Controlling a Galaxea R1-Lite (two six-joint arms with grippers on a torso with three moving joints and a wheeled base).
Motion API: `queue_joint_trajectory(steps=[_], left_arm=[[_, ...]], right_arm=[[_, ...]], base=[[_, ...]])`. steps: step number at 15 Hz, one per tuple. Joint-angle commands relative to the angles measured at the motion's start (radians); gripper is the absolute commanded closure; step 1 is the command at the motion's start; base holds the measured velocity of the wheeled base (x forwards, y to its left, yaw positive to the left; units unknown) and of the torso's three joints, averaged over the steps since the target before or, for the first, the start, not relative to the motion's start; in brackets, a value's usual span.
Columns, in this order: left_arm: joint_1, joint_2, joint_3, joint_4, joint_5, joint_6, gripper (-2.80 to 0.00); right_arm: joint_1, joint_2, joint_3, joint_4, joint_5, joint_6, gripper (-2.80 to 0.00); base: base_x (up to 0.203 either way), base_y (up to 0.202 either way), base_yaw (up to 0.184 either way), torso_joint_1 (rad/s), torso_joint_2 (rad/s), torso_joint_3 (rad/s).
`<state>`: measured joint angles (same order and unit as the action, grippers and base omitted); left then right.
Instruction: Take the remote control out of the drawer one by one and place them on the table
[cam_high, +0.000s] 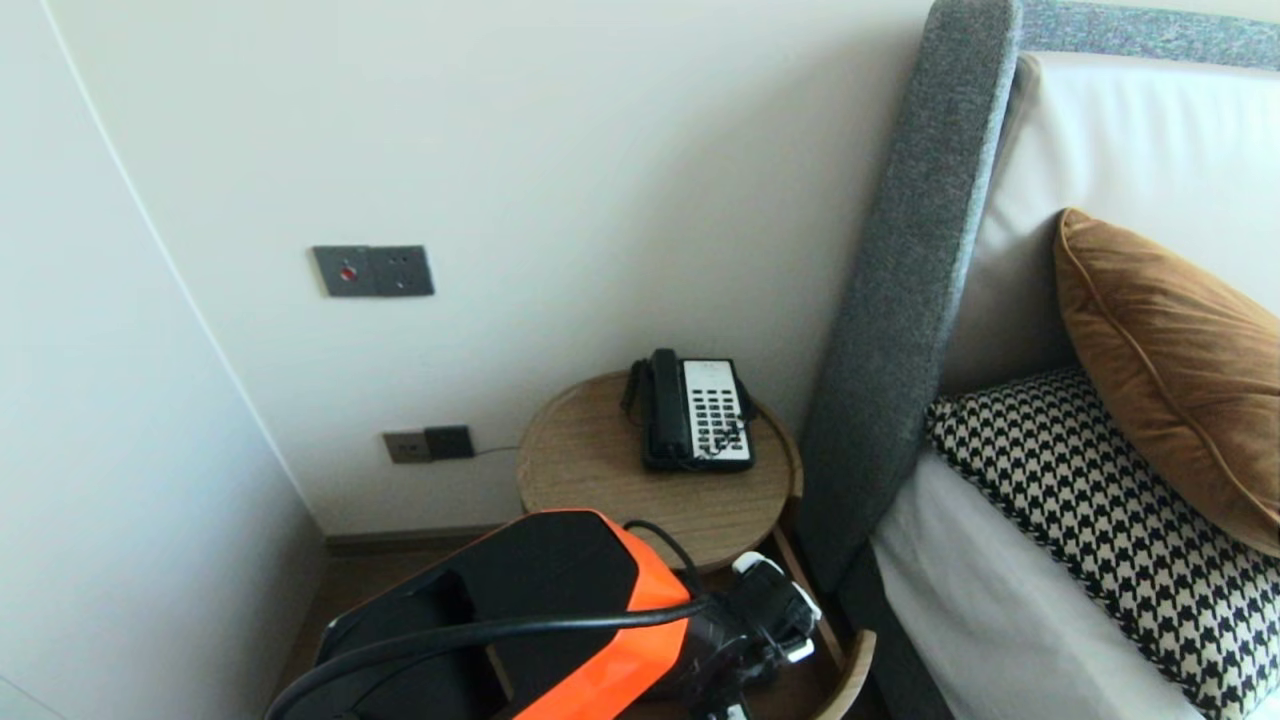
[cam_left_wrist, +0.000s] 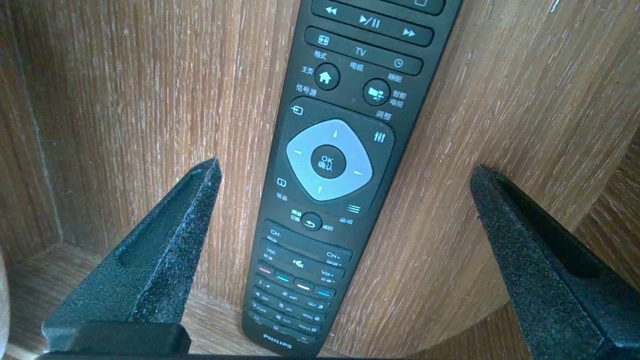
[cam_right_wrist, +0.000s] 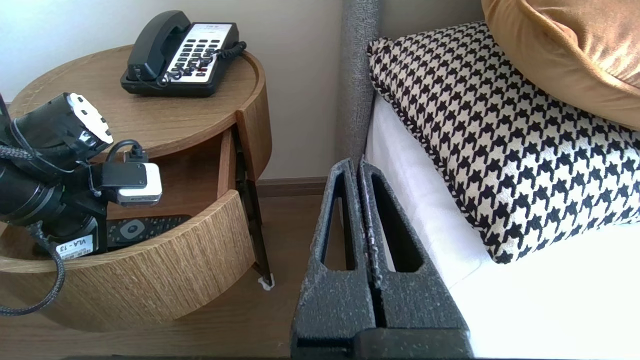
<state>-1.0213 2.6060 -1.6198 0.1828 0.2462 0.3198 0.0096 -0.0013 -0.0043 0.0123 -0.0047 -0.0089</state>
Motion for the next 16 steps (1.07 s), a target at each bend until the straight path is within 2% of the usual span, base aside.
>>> queue_joint_trajectory(steps=[1,5,12,15,16], left_arm=[[0.0,0.0,0.0,-0.002,-0.001,-0.001,-2.8],[0.001,-0.001,0.0,-0.003,-0.011,-0.006,-2.8],[0.003,-0.001,-0.006,-0.013,-0.043,-0.075,-2.8],[0.003,0.01,-0.002,-0.123,-0.047,-0.11,-2.8],[0.005,0.01,0.005,-0.154,-0.067,-0.116,-2.8]], right_arm=[[0.0,-0.002,0.0,0.0,0.0,0.0,0.0],[0.0,-0.003,0.0,0.0,0.0,0.0,0.0],[0.0,-0.003,0.0,0.0,0.0,0.0,0.0],[0.0,-0.003,0.0,0.0,0.0,0.0,0.0],[0.0,-0.003,0.001,0.0,0.0,0.0,0.0]], base=[[0.0,0.0,0.0,0.0,0.0,0.0],[0.0,0.0,0.0,0.0,0.0,0.0],[0.0,0.0,0.0,0.0,0.0,0.0],[0.0,0.0,0.0,0.009,0.0,0.001],[0.0,0.0,0.0,0.0,0.0,0.0]])
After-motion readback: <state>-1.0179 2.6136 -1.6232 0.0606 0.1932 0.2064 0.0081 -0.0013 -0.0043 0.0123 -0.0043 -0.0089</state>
